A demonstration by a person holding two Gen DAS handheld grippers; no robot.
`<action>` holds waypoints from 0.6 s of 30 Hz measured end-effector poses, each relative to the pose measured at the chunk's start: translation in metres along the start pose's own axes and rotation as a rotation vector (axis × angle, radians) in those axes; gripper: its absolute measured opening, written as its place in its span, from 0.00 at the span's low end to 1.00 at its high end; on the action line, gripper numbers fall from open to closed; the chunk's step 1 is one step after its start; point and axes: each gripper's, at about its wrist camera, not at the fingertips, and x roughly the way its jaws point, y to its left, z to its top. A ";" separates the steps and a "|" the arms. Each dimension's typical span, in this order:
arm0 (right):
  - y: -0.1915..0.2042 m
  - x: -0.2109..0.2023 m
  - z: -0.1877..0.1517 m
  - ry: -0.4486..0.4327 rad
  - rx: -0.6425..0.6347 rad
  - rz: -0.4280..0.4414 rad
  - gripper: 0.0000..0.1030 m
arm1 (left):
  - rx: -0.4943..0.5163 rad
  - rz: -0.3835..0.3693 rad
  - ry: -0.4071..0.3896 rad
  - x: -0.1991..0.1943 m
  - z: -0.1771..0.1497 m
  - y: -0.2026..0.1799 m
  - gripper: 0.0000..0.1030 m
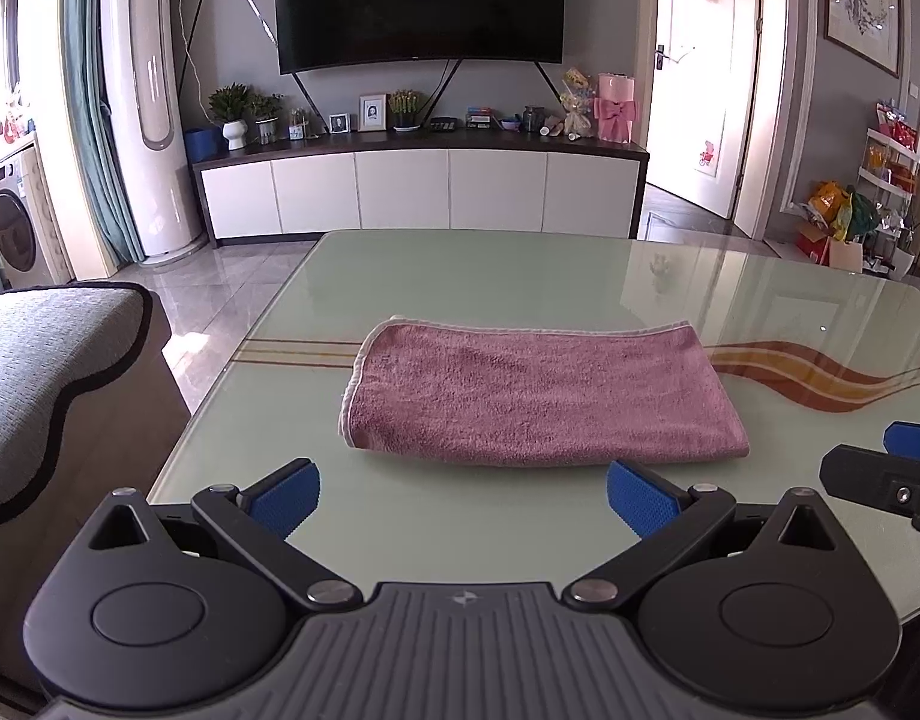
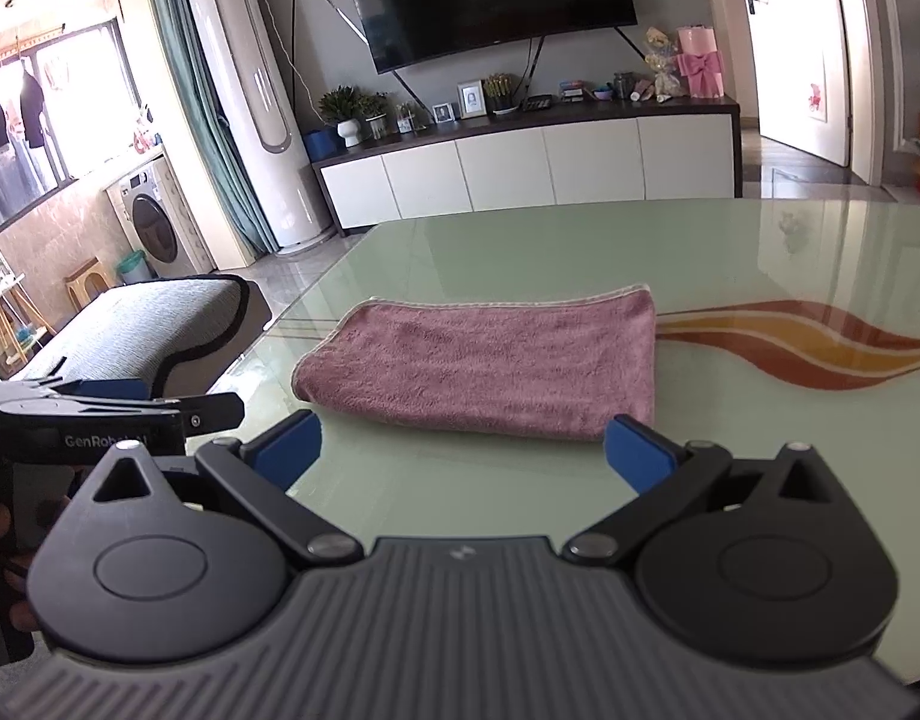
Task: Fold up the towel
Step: 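Move both open tools toward the folded pink towel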
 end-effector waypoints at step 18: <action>-0.012 0.039 0.028 -0.012 0.009 -0.056 1.00 | 0.008 -0.045 -0.014 0.065 0.025 0.009 1.00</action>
